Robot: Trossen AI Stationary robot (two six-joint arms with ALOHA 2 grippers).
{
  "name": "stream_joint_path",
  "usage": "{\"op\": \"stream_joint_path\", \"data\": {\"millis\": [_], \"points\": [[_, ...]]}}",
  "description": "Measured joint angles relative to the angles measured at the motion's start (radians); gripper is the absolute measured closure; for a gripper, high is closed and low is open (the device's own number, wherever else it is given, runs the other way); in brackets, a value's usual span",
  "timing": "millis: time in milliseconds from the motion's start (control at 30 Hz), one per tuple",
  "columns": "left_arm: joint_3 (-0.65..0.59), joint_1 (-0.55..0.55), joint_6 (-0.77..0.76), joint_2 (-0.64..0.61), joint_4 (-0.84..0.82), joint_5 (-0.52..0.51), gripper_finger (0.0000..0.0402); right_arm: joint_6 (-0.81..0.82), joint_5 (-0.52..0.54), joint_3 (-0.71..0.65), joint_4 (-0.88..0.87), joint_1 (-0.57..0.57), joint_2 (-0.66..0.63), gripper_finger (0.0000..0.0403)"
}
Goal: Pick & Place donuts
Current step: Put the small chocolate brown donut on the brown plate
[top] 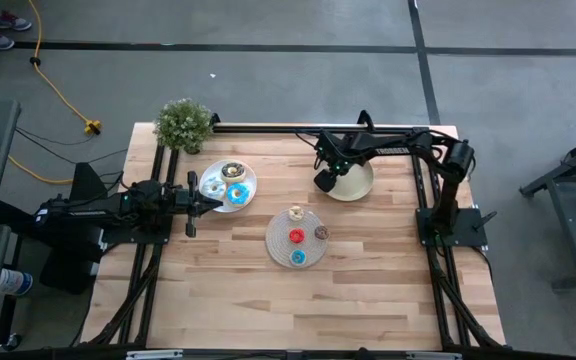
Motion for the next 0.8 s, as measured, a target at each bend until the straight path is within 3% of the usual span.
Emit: {"op": "stream_joint_path", "data": {"millis": [467, 800], "points": [[0.0, 0.0, 0.0, 0.0, 0.0, 0.0, 0.0401, 0.0, 0.0, 0.0, -0.006, 0.001, -0.099, 0.012], [0.0, 0.0, 0.0, 0.0, 0.0, 0.0, 0.0401, -0.089, -0.207, 0.0, 0.077, 0.051, -0.251, 0.012]]}}
